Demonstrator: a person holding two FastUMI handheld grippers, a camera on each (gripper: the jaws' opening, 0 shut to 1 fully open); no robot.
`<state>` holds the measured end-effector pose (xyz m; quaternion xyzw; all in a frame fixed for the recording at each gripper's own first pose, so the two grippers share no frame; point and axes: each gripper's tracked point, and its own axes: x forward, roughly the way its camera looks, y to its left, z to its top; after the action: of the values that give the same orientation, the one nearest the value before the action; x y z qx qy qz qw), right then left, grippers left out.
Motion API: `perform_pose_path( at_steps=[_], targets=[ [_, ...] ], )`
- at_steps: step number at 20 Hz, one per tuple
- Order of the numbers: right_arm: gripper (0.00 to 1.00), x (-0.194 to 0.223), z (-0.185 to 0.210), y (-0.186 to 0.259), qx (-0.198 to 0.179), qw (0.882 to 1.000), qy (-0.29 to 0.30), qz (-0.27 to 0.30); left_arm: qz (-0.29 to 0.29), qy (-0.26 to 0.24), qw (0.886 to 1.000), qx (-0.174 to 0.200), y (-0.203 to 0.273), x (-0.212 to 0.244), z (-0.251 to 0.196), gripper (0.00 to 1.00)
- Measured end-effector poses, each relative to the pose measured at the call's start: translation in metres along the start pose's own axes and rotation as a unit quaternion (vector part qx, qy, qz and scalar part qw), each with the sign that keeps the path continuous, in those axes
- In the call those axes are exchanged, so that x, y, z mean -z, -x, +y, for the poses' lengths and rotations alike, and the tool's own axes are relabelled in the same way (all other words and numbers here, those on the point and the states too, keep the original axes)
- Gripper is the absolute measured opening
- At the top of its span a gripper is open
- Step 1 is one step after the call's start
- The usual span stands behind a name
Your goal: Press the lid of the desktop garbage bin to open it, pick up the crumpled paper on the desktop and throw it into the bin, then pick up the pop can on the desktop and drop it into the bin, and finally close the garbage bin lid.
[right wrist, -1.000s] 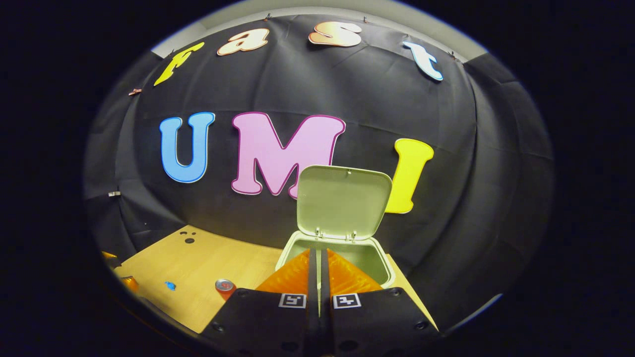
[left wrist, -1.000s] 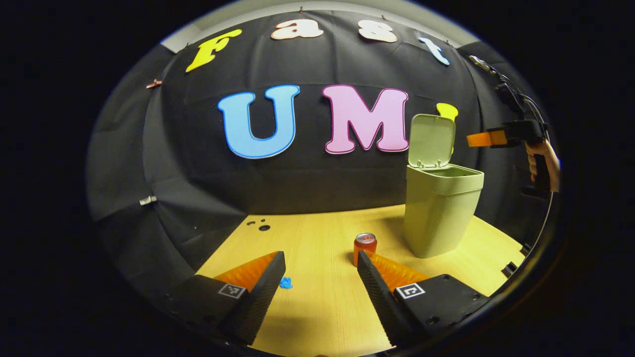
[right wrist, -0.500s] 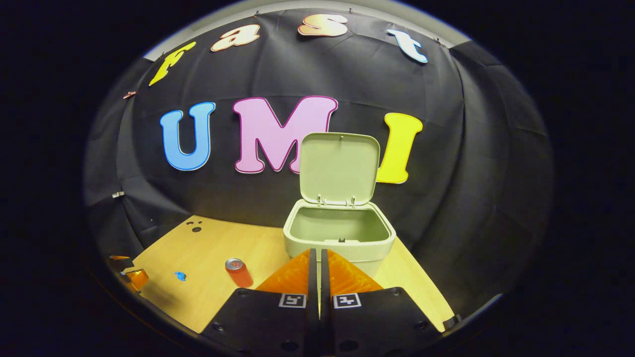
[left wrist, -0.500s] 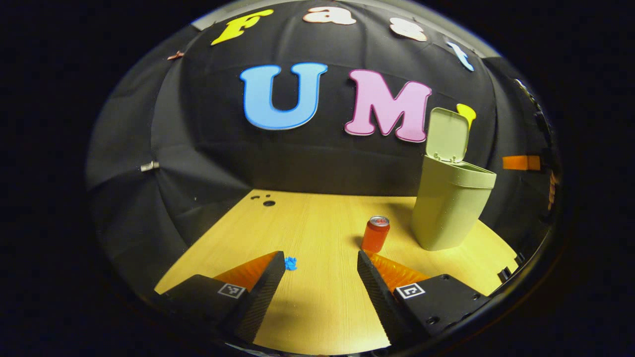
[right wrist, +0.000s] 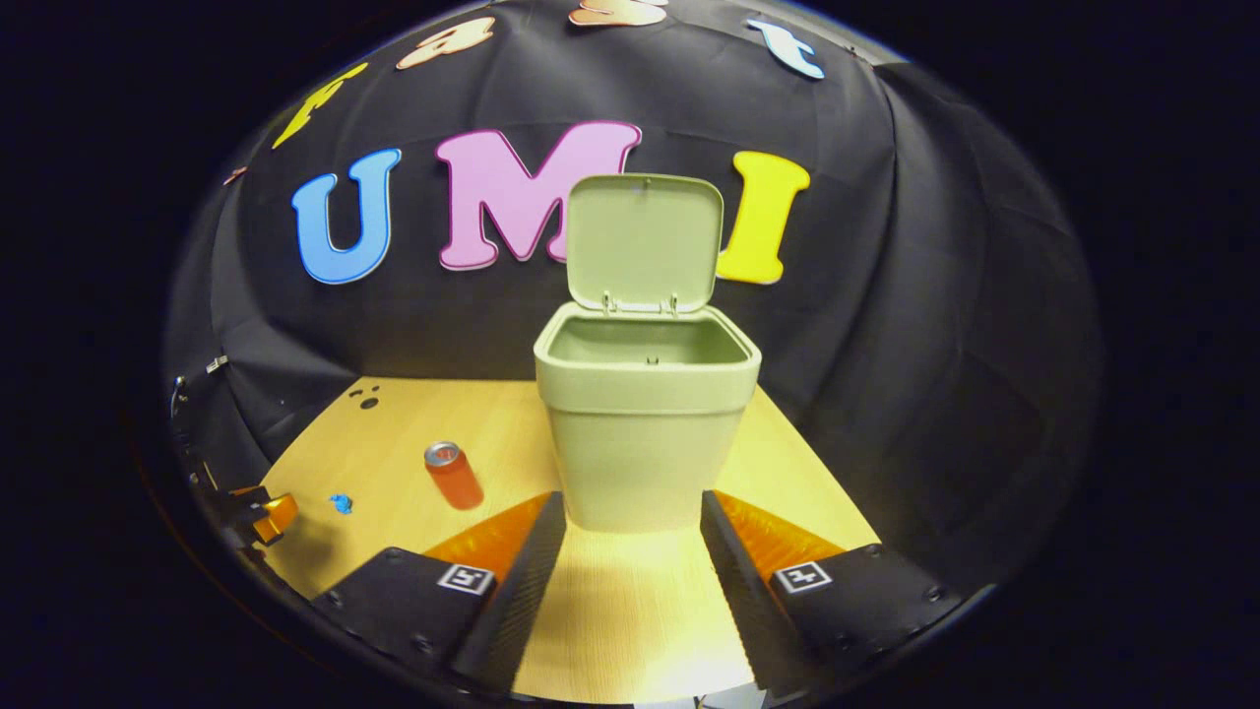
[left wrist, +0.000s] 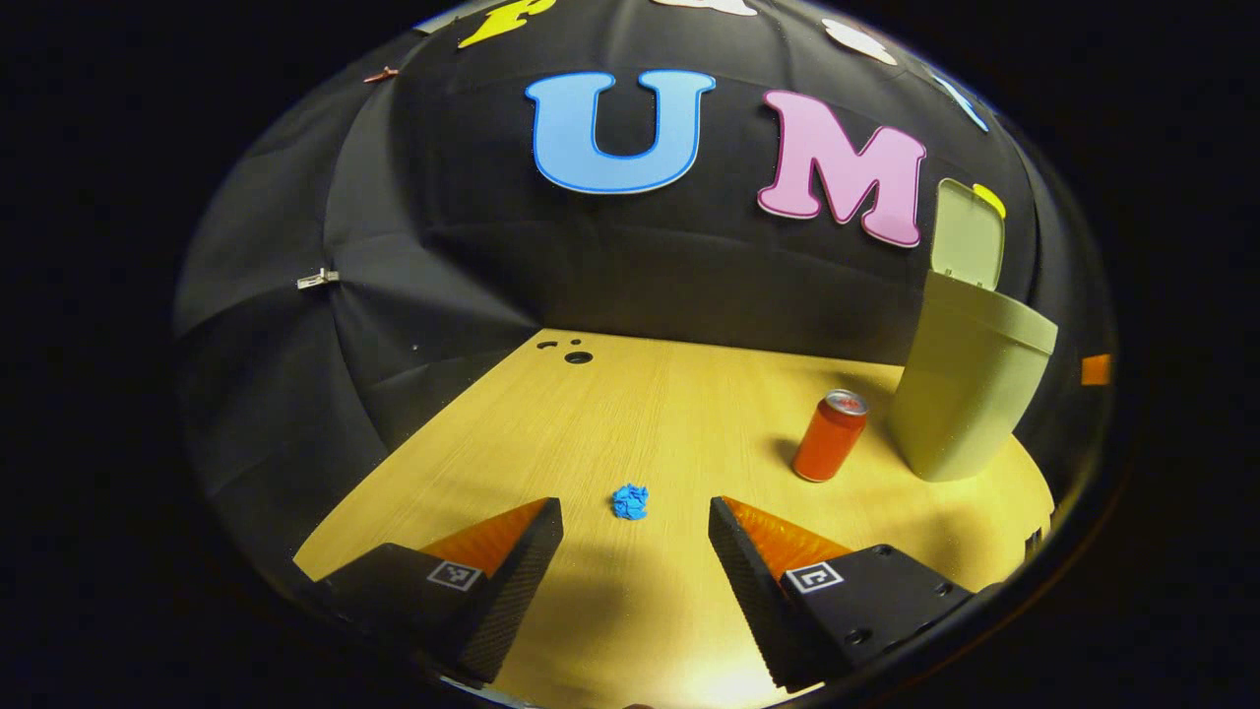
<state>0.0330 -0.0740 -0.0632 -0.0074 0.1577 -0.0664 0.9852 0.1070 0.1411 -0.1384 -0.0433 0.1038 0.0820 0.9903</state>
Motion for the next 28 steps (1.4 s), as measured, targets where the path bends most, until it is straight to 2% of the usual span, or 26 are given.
perform_pose_path(
  at_steps=[2, 4, 7, 13, 21, 26, 28],
  targets=[
    [0.96, 0.020, -0.006, 0.004, 0.008, 1.000, -0.005, 0.028, 0.010, -0.005, 1.000, 0.003, -0.021, 0.005, 0.000, 0.96],
    [0.99, 0.036, -0.013, 0.010, 0.018, 0.999, -0.014, 0.047, 0.022, -0.008, 1.000, 0.006, -0.038, 0.010, 0.000, 0.96],
    [0.99, 0.055, -0.023, 0.018, 0.031, 0.997, -0.016, 0.070, 0.040, -0.004, 0.999, 0.013, -0.068, 0.016, -0.005, 0.96],
    [1.00, 0.081, -0.027, 0.020, 0.041, 0.993, -0.018, 0.107, 0.087, -0.012, 0.996, -0.007, -0.114, 0.041, 0.002, 0.96],
    [0.99, 0.102, -0.024, 0.031, 0.039, 0.991, -0.020, 0.123, 0.129, -0.037, 0.991, -0.009, -0.137, 0.061, 0.000, 0.95],
    [0.99, 0.110, -0.022, 0.039, 0.043, 0.991, -0.027, 0.125, 0.130, -0.029, 0.991, -0.006, -0.140, 0.064, -0.006, 0.84],
    [0.99, 0.116, -0.020, 0.043, 0.042, 0.990, -0.031, 0.127, 0.131, -0.030, 0.991, -0.006, -0.141, 0.065, -0.005, 0.74]
  ],
)
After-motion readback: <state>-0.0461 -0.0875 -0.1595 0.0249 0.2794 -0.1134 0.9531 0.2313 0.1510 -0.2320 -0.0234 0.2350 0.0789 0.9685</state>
